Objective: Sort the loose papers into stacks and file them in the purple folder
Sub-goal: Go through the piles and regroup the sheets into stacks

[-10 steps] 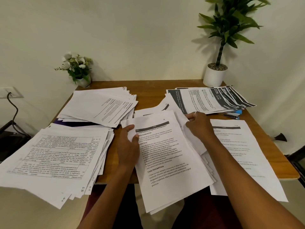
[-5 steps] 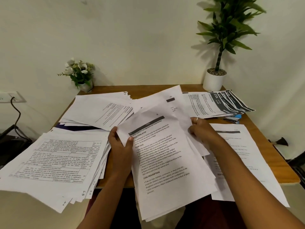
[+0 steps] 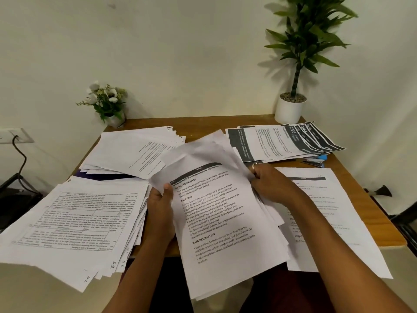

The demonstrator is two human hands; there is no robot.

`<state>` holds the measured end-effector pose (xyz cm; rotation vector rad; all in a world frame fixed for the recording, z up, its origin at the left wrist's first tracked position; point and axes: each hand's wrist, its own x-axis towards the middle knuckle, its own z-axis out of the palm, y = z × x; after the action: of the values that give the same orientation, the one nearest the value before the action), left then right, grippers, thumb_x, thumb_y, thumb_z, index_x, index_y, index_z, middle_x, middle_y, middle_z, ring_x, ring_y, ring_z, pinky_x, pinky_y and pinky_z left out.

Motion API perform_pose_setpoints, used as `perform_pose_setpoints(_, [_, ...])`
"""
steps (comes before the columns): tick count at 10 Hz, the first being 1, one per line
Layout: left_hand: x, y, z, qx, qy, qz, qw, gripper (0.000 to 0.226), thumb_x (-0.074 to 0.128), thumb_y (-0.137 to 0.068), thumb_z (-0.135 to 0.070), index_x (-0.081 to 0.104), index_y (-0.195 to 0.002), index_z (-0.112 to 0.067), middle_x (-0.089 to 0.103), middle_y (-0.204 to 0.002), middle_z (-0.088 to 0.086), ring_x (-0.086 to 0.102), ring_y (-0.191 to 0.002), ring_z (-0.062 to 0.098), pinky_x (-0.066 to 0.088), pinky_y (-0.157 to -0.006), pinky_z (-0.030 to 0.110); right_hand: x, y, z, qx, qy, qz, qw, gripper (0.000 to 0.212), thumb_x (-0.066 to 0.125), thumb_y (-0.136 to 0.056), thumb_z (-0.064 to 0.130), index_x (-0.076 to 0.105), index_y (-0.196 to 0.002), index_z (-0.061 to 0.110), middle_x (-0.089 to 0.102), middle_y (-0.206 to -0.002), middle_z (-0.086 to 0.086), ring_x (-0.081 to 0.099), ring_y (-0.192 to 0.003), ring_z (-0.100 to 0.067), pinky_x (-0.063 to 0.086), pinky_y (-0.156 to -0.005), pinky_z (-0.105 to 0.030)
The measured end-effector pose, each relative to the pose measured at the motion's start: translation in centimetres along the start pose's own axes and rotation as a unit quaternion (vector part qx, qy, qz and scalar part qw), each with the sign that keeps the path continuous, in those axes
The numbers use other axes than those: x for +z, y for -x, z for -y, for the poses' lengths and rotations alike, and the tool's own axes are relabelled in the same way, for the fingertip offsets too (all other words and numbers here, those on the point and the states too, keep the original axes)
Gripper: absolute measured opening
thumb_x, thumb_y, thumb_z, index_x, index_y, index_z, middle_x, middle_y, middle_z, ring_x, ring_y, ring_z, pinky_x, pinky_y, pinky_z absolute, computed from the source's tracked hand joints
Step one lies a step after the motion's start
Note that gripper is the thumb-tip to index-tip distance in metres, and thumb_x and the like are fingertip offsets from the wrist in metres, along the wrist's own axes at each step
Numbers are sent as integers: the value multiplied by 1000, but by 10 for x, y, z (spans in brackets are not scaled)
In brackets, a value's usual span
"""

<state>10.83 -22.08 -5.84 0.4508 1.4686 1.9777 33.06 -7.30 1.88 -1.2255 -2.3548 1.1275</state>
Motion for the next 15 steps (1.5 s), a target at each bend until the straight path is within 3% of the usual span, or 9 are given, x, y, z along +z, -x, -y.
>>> perform_pose_setpoints(3, [1, -1, 2, 42, -88, -13, 995, 10, 58, -102, -17, 65, -105, -22, 76, -94, -9, 73, -90, 8, 58, -69, 18, -9, -17, -23, 88, -227, 154, 958, 51, 69, -60, 16, 67, -106, -6, 66, -106, -27, 60, -92, -43, 50, -82, -46])
perform_pose_setpoints(5, [-16, -20, 21, 61, -109, -28, 992, 27, 60, -100, -26, 56, -123, -14, 66, -111, 8, 64, -99, 17, 53, -85, 35, 11, -37, -26, 92, -167, -169, 967, 32, 69, -91, 48, 71, -107, 20, 72, -97, 5, 65, -88, -12, 45, -70, -25])
perform_pose_setpoints(6, [-53, -48, 76, -160, -139, 73, 975, 32, 47, -107, -20, 53, -133, -2, 68, -106, 17, 64, -105, 23, 54, -86, 30, 34, -43, -34, 118, -52, -144, 981, 74, 87, -72, 50, 57, -133, 21, 67, -109, 4, 66, -103, -18, 51, -82, -31])
perform_pose_setpoints(7, [-71, -67, 60, 23, -270, -371, 888, 42, 38, -110, -19, 40, -144, 5, 66, -104, 9, 64, -98, 10, 52, -98, 29, 47, -43, -36, 118, -21, -164, 979, 65, 92, -69, 37, 57, -123, 25, 70, -116, 2, 67, -103, -23, 55, -90, -41])
perform_pose_setpoints(8, [-19, -21, 26, 50, -172, -62, 982, 29, 59, -102, -27, 54, -129, -20, 65, -114, -8, 63, -100, 5, 52, -80, 26, 50, -42, -29, 109, -62, -191, 974, 41, 89, -76, 21, 59, -105, 20, 67, -100, 4, 65, -88, -14, 47, -66, -21])
perform_pose_setpoints(9, [-6, -13, 11, 72, -151, -17, 986, 26, 59, -102, -22, 55, -128, -22, 64, -111, -8, 64, -96, 5, 48, -68, 16, 46, -40, -24, 120, -80, -203, 968, 24, 86, -81, 20, 65, -88, 11, 63, -78, 8, 59, -67, -4, 37, -51, -16])
perform_pose_setpoints(11, [-9, -16, 14, 47, -171, -32, 984, 31, 62, -100, -26, 54, -130, -22, 64, -119, 0, 64, -106, 16, 51, -74, 26, 40, -42, -29, 106, -78, -208, 969, 15, 80, -87, 26, 77, -87, 11, 76, -86, -2, 67, -76, -16, 43, -65, -21])
perform_pose_setpoints(13, [-5, -8, 8, 69, -178, -31, 981, 26, 57, -102, -16, 54, -128, -11, 64, -110, -3, 66, -90, 0, 49, -63, 8, 35, -41, -28, 33, 24, -318, 947, 26, 71, -95, 21, 75, -119, 13, 53, -150, 1, 52, -133, -18, 40, -95, -26])
perform_pose_setpoints(15, [-4, -6, 7, 70, -154, -25, 985, 24, 57, -102, -14, 54, -126, -11, 66, -111, 0, 66, -95, 9, 50, -62, 8, 11, -32, -15, -17, -179, -261, 949, 2, 63, -100, 22, 64, -98, 22, 70, -87, 11, 64, -80, 1, 49, -73, -25])
